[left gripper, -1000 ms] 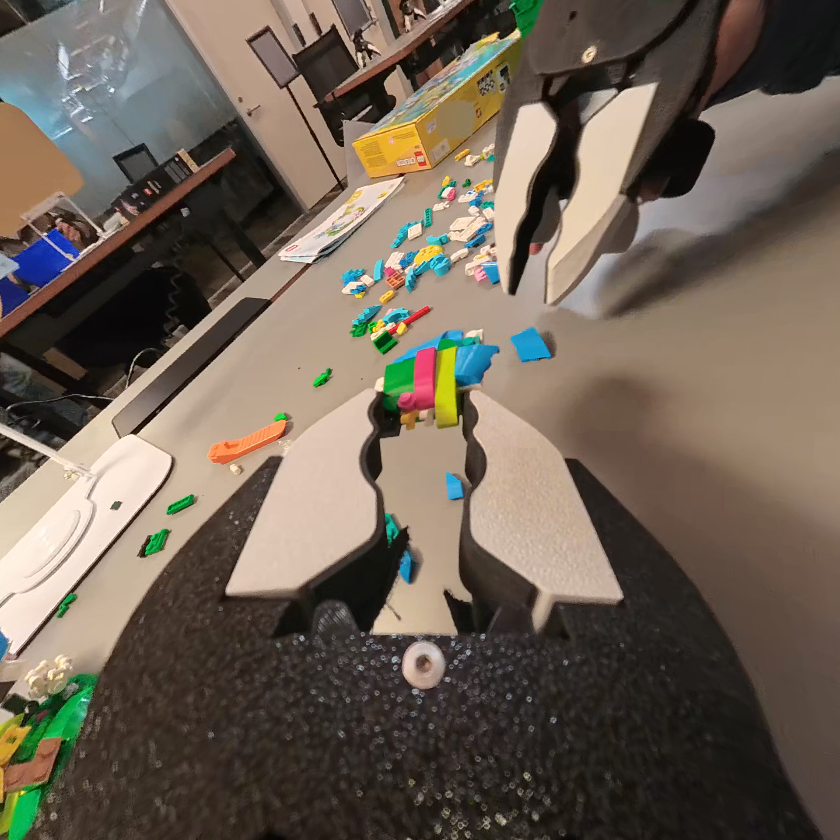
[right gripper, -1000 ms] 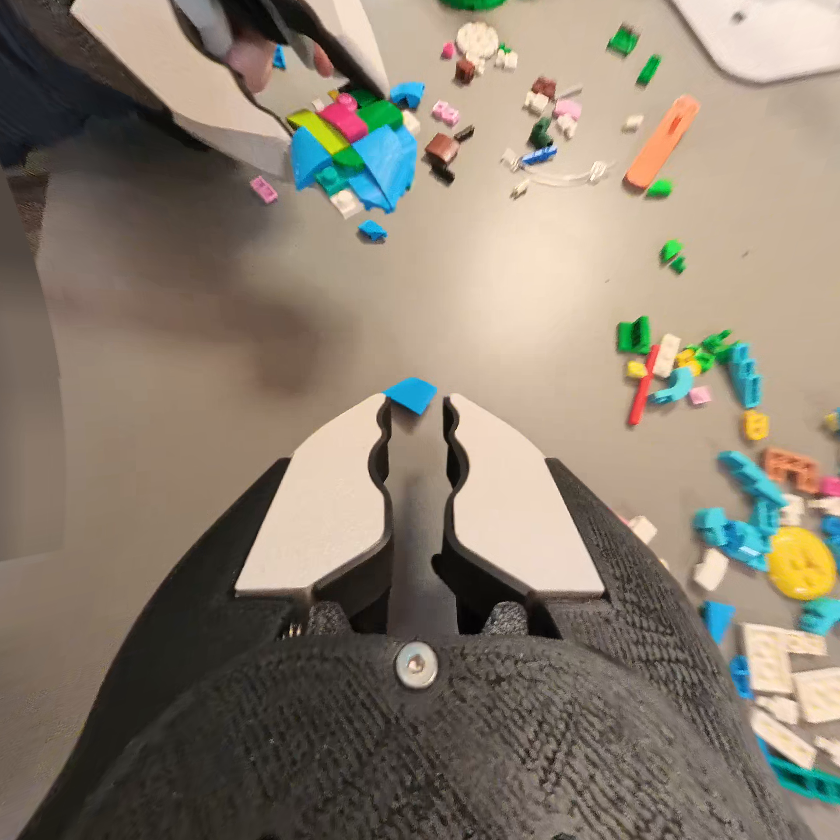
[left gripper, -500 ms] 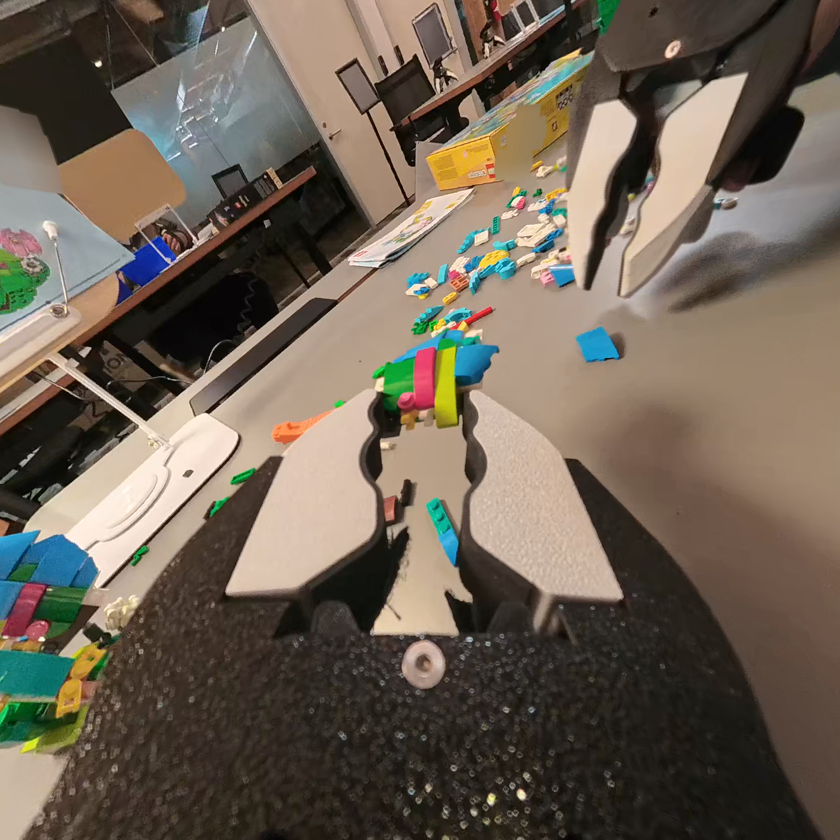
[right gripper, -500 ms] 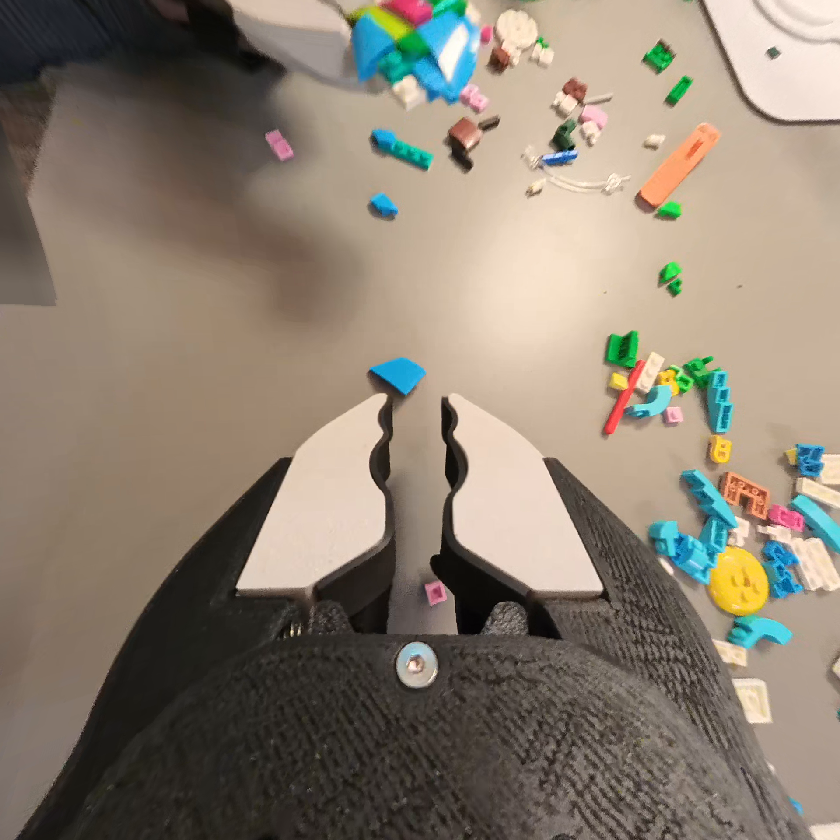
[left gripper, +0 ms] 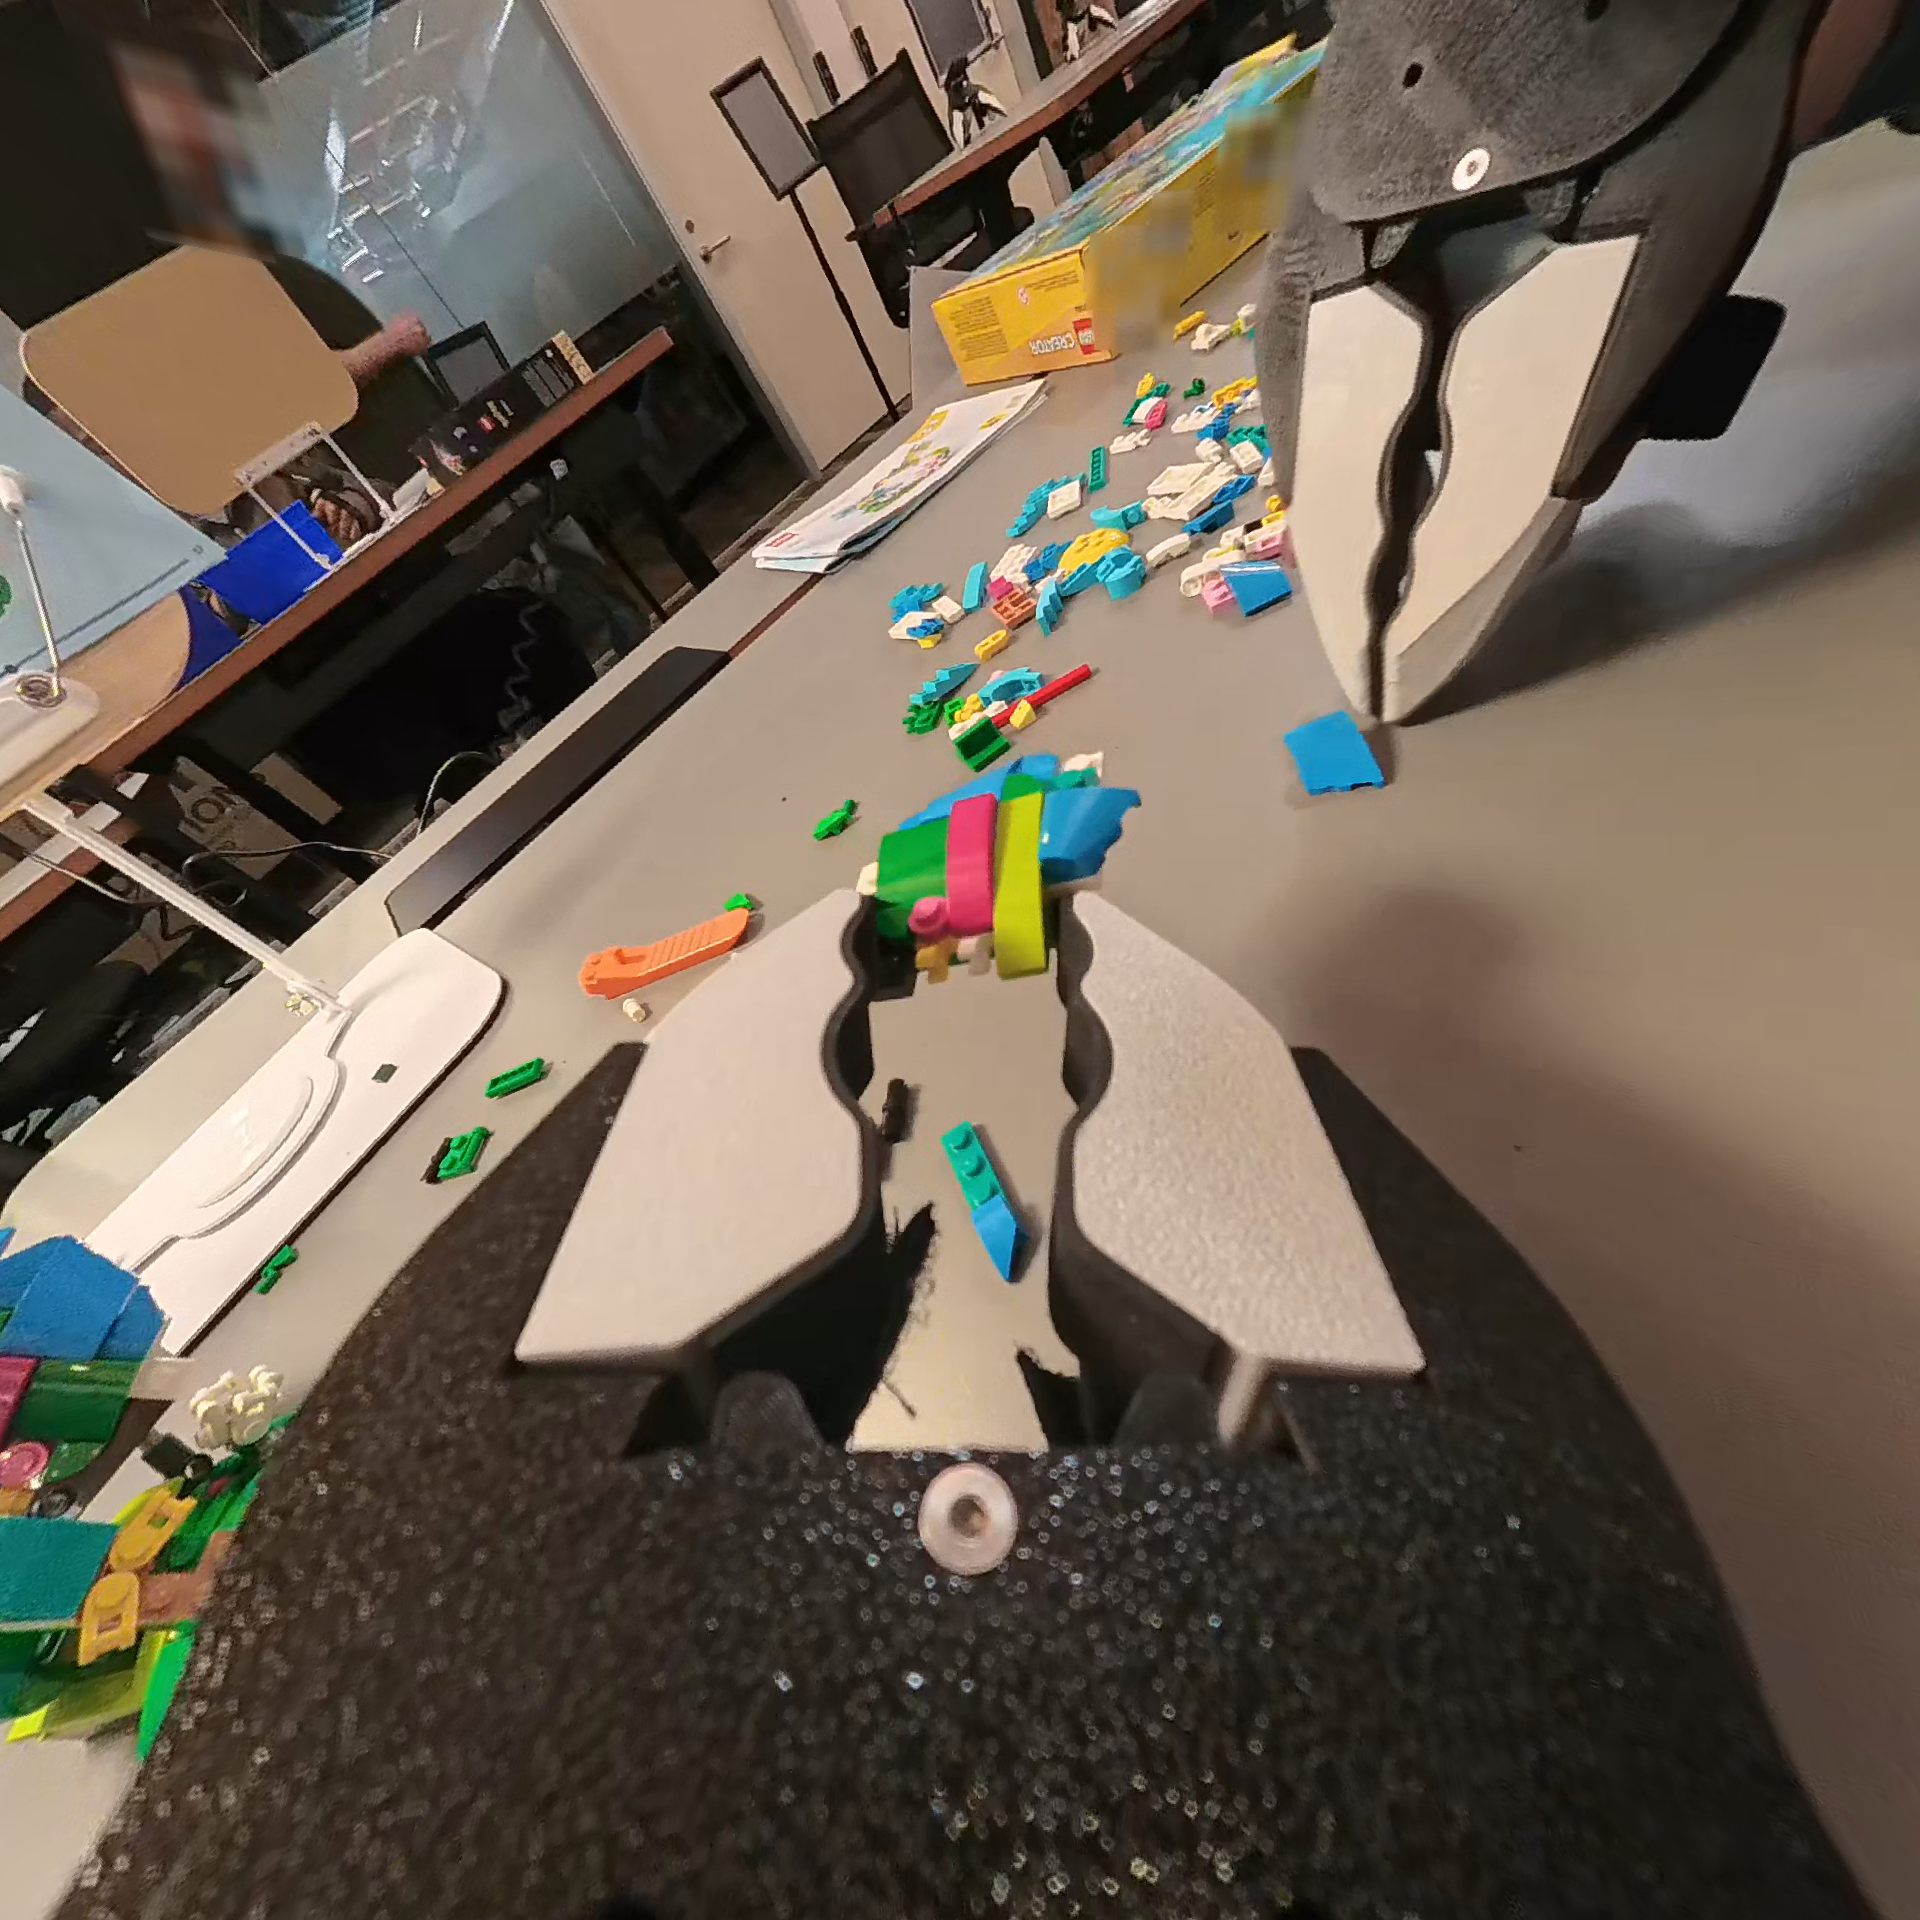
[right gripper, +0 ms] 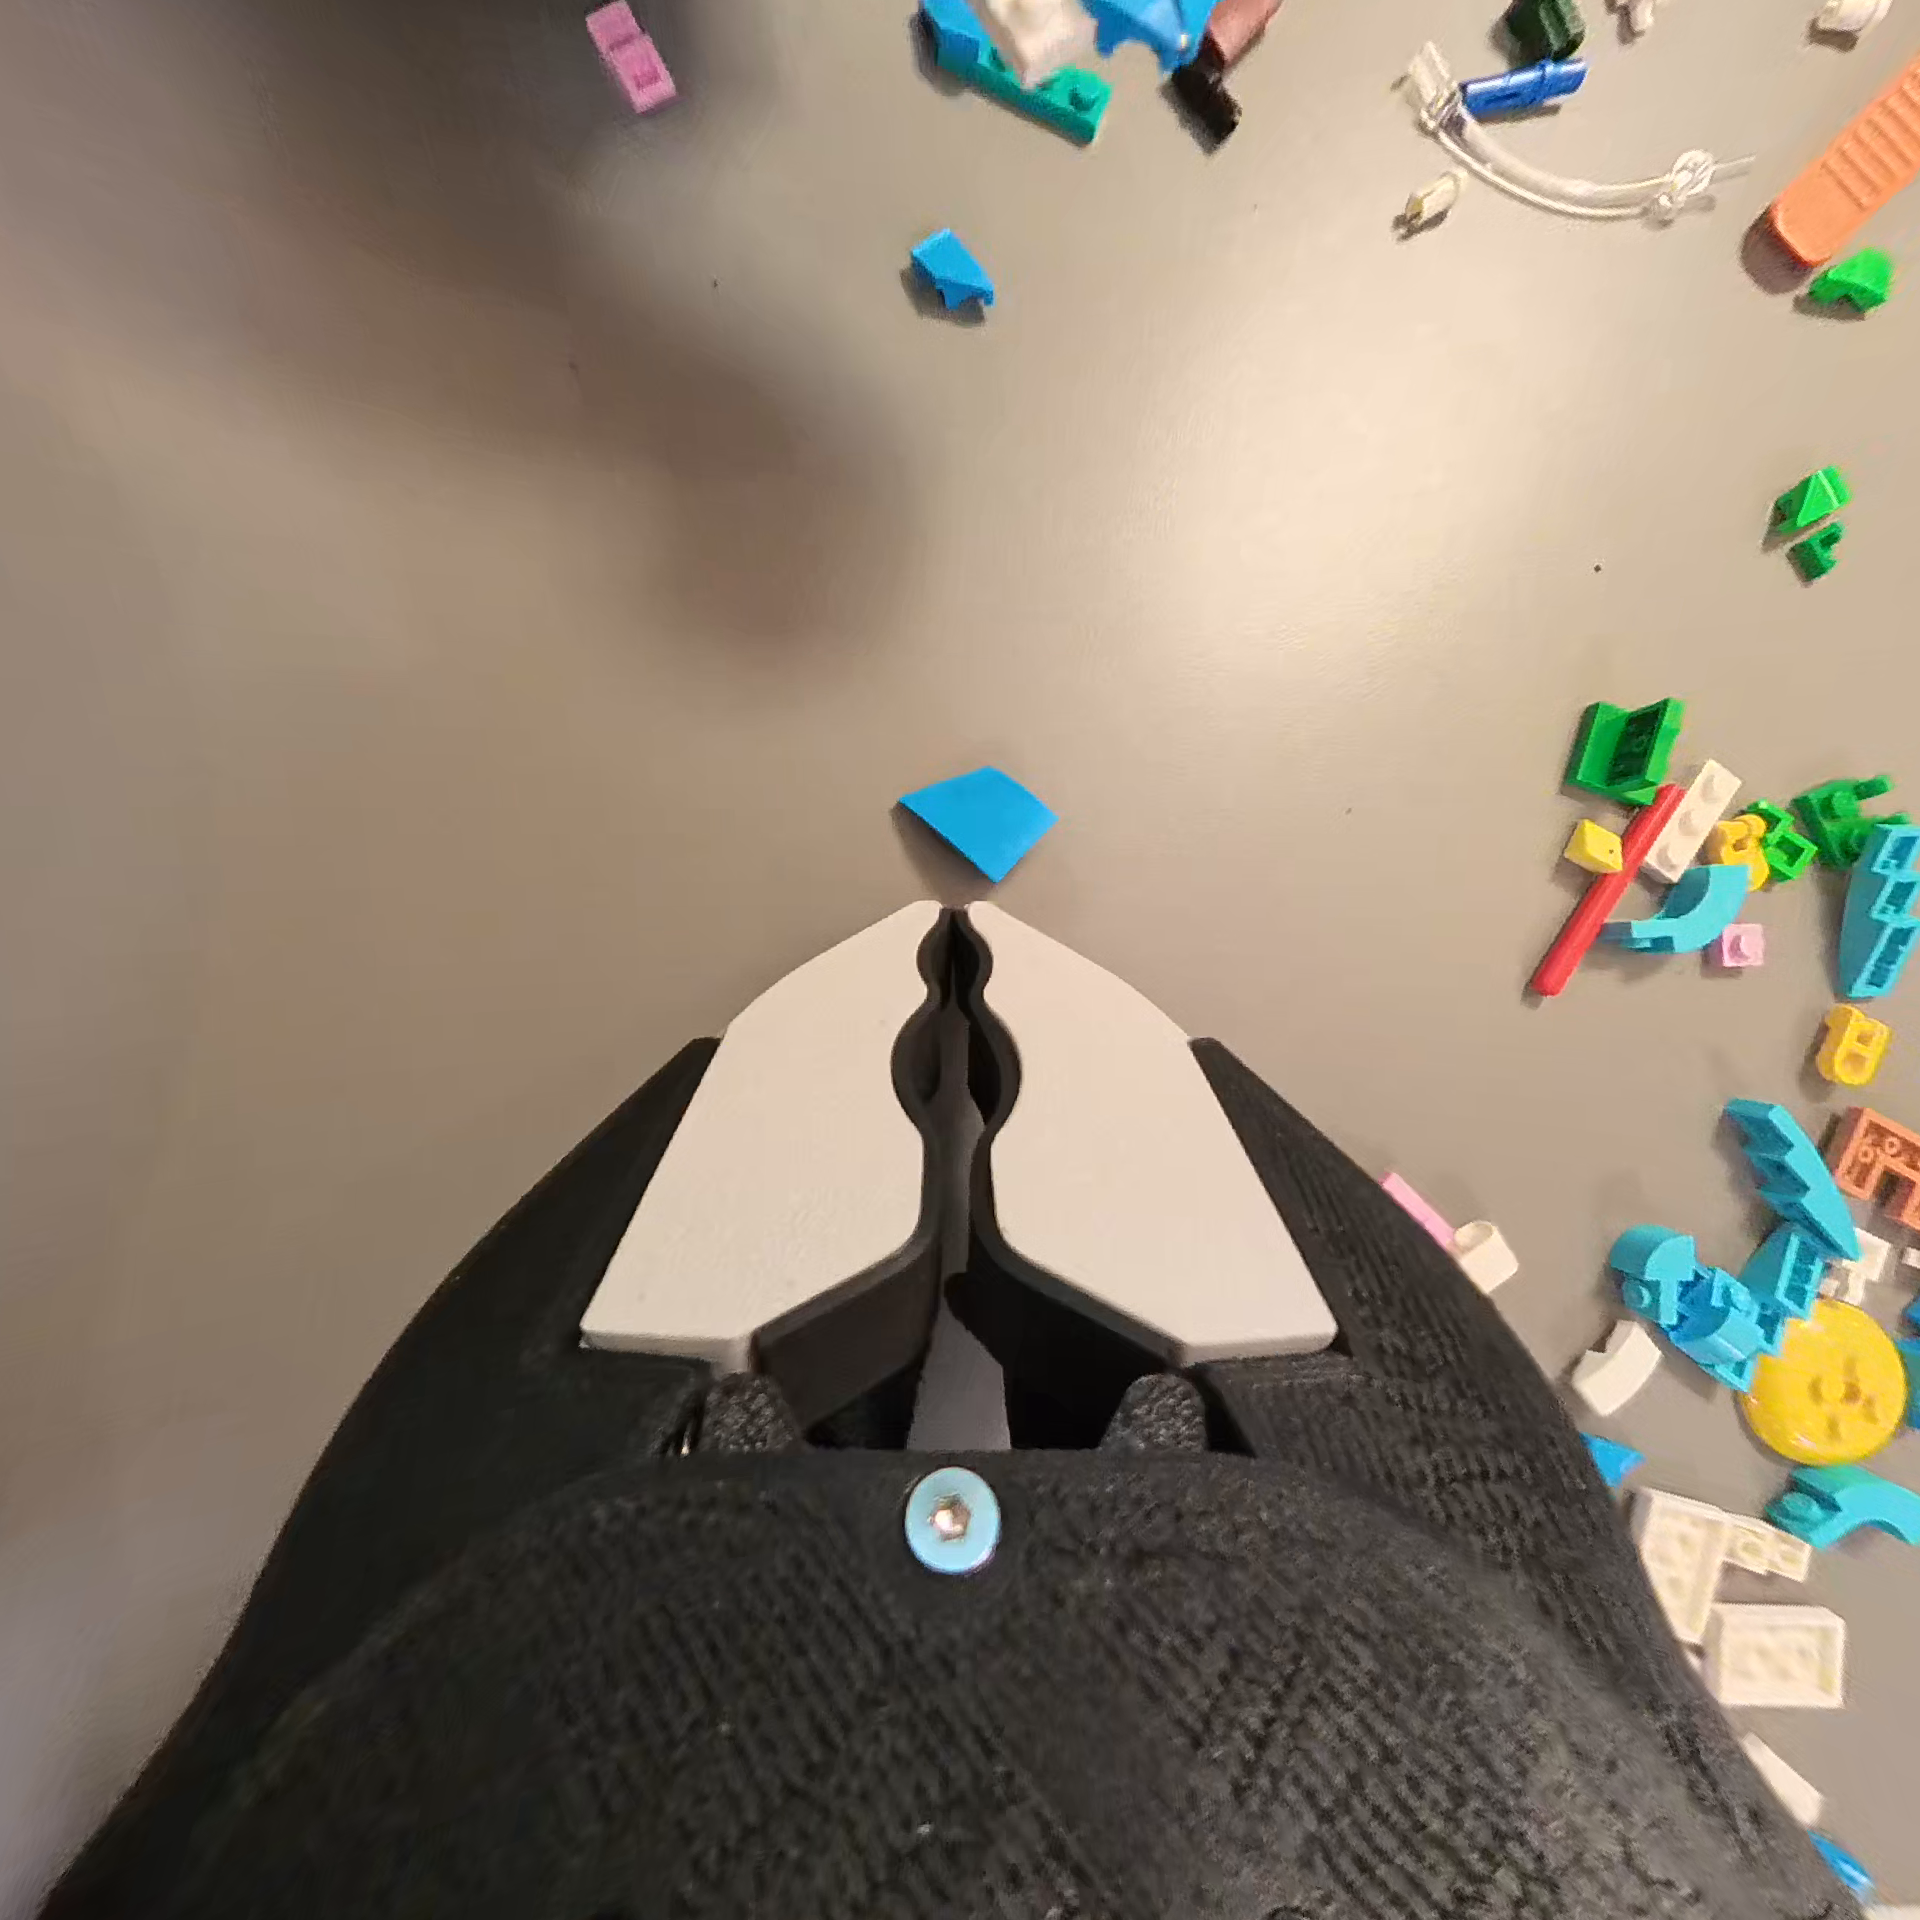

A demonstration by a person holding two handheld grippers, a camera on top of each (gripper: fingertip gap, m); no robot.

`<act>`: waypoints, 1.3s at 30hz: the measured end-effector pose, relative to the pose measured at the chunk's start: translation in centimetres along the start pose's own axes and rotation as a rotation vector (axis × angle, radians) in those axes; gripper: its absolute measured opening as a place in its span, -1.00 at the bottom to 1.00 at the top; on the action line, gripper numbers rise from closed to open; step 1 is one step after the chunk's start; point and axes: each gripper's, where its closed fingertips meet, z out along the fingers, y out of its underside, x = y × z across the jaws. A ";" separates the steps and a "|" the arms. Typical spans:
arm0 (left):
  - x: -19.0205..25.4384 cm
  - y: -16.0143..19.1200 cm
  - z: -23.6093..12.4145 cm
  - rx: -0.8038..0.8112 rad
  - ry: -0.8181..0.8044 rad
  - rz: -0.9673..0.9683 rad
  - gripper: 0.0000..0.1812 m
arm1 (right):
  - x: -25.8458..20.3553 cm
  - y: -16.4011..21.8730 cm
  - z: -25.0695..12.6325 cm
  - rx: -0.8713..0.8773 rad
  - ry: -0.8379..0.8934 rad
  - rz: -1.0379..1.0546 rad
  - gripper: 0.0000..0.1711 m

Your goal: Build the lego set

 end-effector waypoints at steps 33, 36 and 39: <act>0.7 -0.3 0.1 0.007 0.028 0.024 -0.64 | 0.7 -3.6 1.3 0.201 0.204 0.138 -0.84; 1.1 -0.4 0.1 0.017 0.060 0.008 -0.64 | 0.6 -6.3 -0.5 0.300 0.126 0.015 -0.84; 1.5 -0.8 0.0 0.038 0.101 -0.025 -0.64 | -0.4 -8.8 -2.1 0.365 0.016 -0.142 -0.84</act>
